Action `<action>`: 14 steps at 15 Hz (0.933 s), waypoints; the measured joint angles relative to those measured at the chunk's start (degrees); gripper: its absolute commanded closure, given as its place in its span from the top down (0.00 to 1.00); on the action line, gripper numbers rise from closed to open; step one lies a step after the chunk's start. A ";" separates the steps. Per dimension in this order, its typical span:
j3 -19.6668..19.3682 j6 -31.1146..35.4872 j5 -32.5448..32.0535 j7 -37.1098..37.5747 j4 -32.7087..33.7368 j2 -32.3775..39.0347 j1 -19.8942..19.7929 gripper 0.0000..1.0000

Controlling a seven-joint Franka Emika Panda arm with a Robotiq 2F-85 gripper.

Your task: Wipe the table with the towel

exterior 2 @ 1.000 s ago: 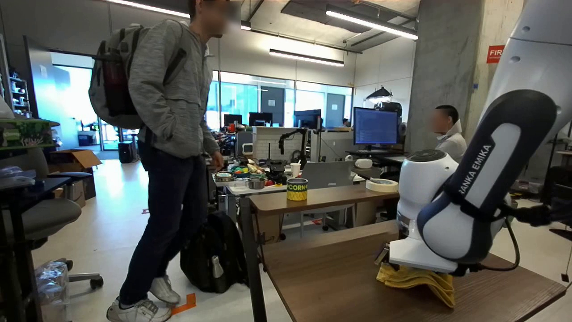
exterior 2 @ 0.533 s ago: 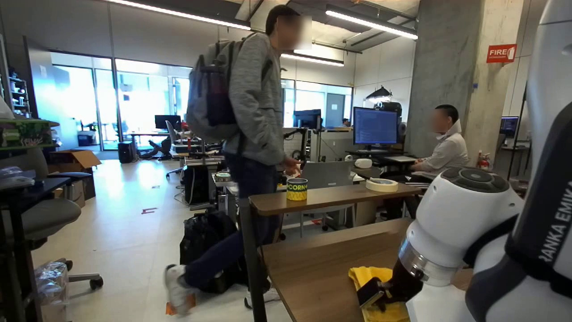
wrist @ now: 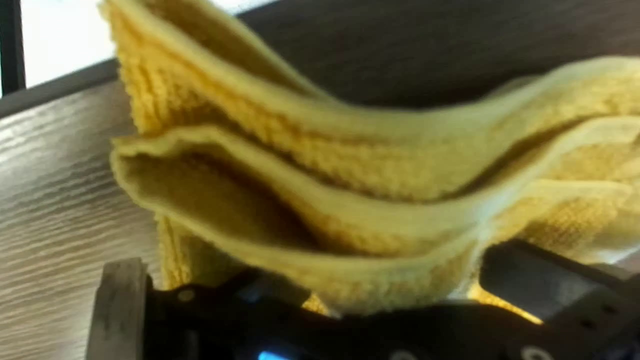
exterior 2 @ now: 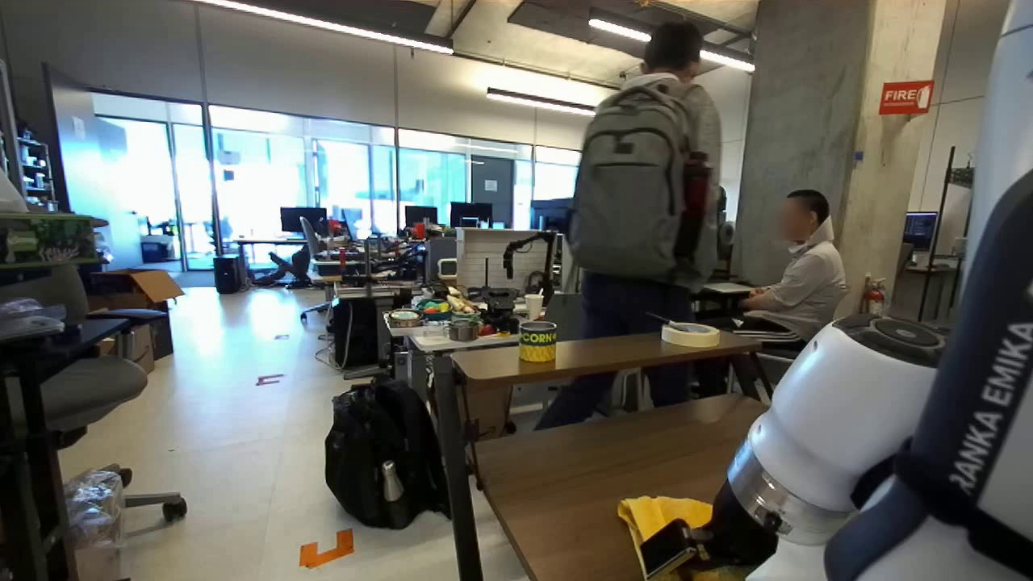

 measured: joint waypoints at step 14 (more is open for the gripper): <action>6.95 -34.62 1.35 0.15 19.75 -0.01 -32.57 1.00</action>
